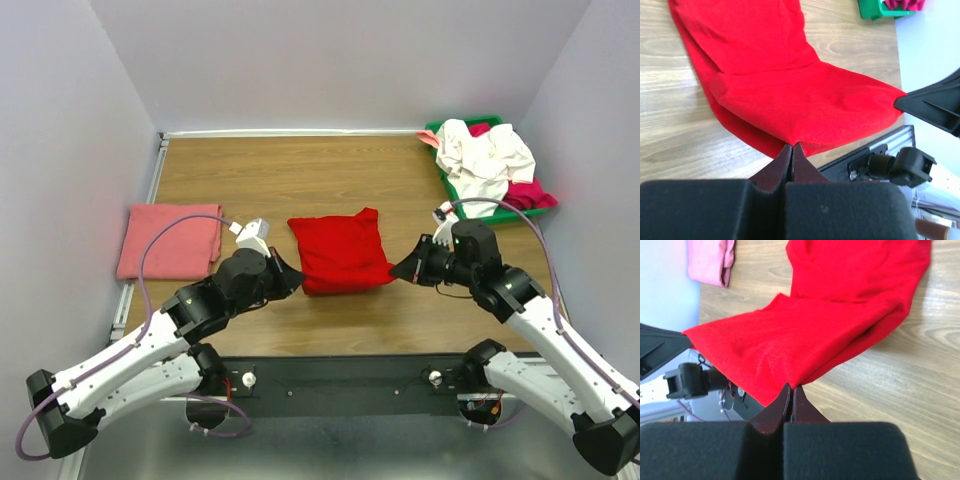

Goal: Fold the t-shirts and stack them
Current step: Fold the tshirt

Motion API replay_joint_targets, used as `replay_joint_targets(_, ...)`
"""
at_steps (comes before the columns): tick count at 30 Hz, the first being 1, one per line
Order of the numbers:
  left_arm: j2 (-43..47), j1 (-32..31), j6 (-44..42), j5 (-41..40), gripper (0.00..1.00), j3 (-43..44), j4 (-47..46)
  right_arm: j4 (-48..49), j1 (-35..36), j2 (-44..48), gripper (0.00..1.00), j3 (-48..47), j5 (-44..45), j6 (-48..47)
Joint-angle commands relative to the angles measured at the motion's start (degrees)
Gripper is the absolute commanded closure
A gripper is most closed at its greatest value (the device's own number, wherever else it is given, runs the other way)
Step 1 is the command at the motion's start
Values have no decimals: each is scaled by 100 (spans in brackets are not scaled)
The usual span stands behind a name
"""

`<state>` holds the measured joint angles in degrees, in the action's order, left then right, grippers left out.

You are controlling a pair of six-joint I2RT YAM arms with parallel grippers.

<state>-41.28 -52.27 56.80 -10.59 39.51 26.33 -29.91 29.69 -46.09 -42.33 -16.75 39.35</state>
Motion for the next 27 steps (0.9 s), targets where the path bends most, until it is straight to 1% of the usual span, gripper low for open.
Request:
replay_joint_targets(1, -178, -20, -19, -435, 100, 154, 22, -94, 45, -190, 99, -293, 610, -16)
replay_joint_targets(2, -231, -20, -2, -513, 100, 197, -4, -85, 45, -234, 99, -294, 734, 45)
replay_joint_targets(5, -652, -11, 60, -1110, 100, 425, 4, 247, 37, -418, 99, -259, 1138, 221)
replay_joint_targets(8, -1003, 59, 7, -1305, 100, 680, -13, 485, 45, -638, 99, -433, 1384, 266)
replay_joint_targets(11, -1259, 156, -107, -1340, 100, 856, -110, 609, 45, -901, 98, -627, 1534, 257)
replay_joint_targets(15, -1742, 515, -344, -1235, 100, 1111, -216, 741, 45, -1297, 99, -908, 1649, 204)
replay_joint_targets(16, -1813, 568, -371, -1226, 100, 1155, -216, 759, 37, -1376, 99, -961, 1788, 143)
replay_joint_targets(21, -2218, 1016, -555, -1112, 100, 1349, -356, 855, 37, -2105, 99, -1417, 1939, 11)
replay_joint_targets(27, -2648, 1368, -757, -1155, 100, 1577, -418, 961, 37, -3018, 99, -1972, 2062, -77)
